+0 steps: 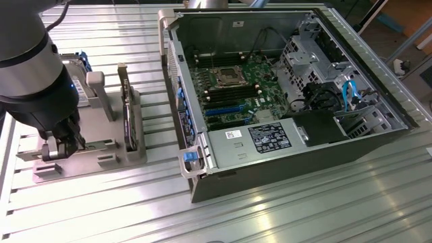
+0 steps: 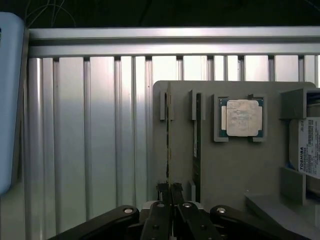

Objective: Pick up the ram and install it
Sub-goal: 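Pick up the ram and move it above insertion slot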

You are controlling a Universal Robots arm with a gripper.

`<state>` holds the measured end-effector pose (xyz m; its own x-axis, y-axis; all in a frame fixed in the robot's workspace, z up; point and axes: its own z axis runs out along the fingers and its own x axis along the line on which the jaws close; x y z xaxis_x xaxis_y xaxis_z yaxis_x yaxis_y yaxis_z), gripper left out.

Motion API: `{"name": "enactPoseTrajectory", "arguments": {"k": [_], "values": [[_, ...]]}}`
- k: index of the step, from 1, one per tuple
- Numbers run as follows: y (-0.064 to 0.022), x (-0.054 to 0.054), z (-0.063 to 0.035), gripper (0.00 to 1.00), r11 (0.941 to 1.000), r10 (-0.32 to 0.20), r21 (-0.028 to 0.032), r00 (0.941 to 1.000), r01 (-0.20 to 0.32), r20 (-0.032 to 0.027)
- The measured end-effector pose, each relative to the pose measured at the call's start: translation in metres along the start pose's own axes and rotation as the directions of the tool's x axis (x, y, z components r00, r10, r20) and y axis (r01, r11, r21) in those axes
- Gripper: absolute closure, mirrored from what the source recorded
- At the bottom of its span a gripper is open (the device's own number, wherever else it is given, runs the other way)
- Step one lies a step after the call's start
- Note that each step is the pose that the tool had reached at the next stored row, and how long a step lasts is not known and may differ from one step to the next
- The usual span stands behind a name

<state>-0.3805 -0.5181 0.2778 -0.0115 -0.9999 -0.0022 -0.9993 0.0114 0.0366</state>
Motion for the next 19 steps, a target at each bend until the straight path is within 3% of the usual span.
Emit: {"name": "enactPoseTrajectory", "arguments": {"k": [19], "values": [[0.0014, 0.0, -0.0409, 0.88, 1.0, 0.0, 0.0001, 1.0, 0.0, -0.007]]}}
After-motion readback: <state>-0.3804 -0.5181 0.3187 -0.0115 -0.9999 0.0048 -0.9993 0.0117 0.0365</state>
